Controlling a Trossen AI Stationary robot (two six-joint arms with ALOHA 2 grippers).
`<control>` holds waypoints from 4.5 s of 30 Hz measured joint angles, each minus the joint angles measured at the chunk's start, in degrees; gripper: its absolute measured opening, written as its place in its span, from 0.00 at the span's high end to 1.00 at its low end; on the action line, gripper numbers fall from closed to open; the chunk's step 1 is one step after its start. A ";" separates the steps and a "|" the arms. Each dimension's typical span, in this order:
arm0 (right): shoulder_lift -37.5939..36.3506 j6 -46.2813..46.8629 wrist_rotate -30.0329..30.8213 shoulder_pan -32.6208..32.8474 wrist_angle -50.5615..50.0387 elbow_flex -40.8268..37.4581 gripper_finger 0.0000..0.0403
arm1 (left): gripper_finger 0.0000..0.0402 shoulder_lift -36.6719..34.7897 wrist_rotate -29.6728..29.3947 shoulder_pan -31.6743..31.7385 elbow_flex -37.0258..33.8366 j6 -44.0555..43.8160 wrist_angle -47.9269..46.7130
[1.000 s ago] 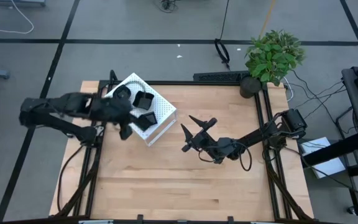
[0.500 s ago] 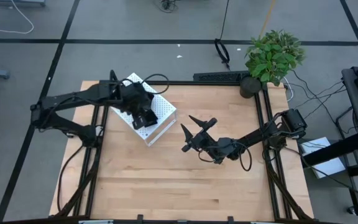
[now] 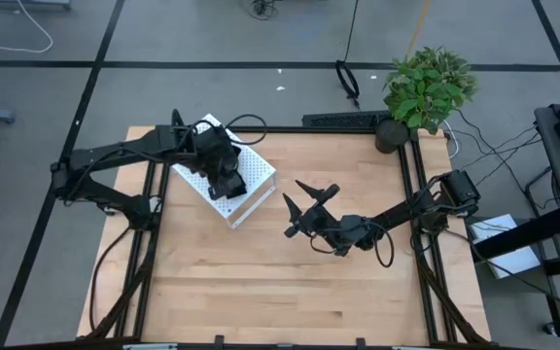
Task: Pick & Place Mini shaped plates
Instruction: Stack the black square plate on top of the black square plate on the shelf, then return to Home Position
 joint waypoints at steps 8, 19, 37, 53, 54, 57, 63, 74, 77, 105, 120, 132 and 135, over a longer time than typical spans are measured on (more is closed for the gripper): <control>0.00 0.00 0.04 0.00 0.00 0.00 0.45 | 0.67 0.00 -2.79 -0.02 0.08 0.92 -1.46; 0.00 0.00 0.41 0.30 -0.02 0.00 0.45 | 0.59 -0.63 -2.97 -0.02 12.75 -4.12 -6.35; -22.11 46.59 -34.55 -3.87 -52.45 -7.01 0.45 | 0.59 -42.98 -6.60 -12.81 -15.90 -6.16 16.05; -45.24 46.44 -28.47 -3.56 -24.10 -40.36 0.45 | 0.59 -71.14 -7.79 -21.15 -54.66 -5.45 43.88; -46.41 47.10 -28.45 -3.56 -23.85 -42.02 0.45 | 0.59 -71.17 -7.49 -21.60 -55.78 -4.58 44.87; -49.51 48.38 -28.52 -3.56 -21.78 -46.13 0.45 | 0.59 -71.72 -7.82 -22.73 -58.90 -2.93 49.13; -56.57 45.25 -28.70 -3.22 -17.82 -51.99 0.45 | 0.59 -72.57 -10.61 -24.55 -61.97 -1.10 52.24; -77.28 44.61 -36.17 0.71 -45.35 -52.94 0.46 | 0.59 -75.01 -10.56 -26.43 -62.85 2.29 56.10; -81.52 44.41 -36.20 1.09 -50.80 -52.98 0.50 | 0.59 -74.96 -10.58 -26.43 -63.07 0.94 56.09; -86.01 69.88 -46.64 1.29 -54.17 -53.11 0.91 | 0.59 -74.90 -10.56 -26.43 -63.01 -0.15 54.51; -86.01 70.49 -46.58 1.29 -54.14 -53.13 0.92 | 0.59 -74.90 -10.56 -26.43 -63.01 -0.13 54.51; -86.01 70.51 -46.56 1.29 -54.14 -53.13 0.91 | 0.59 -74.90 -10.58 -26.43 -62.99 -0.10 54.51; -86.01 70.51 -46.56 1.31 -54.14 -53.13 0.91 | 0.59 -74.90 -10.58 -26.43 -62.99 -0.10 54.49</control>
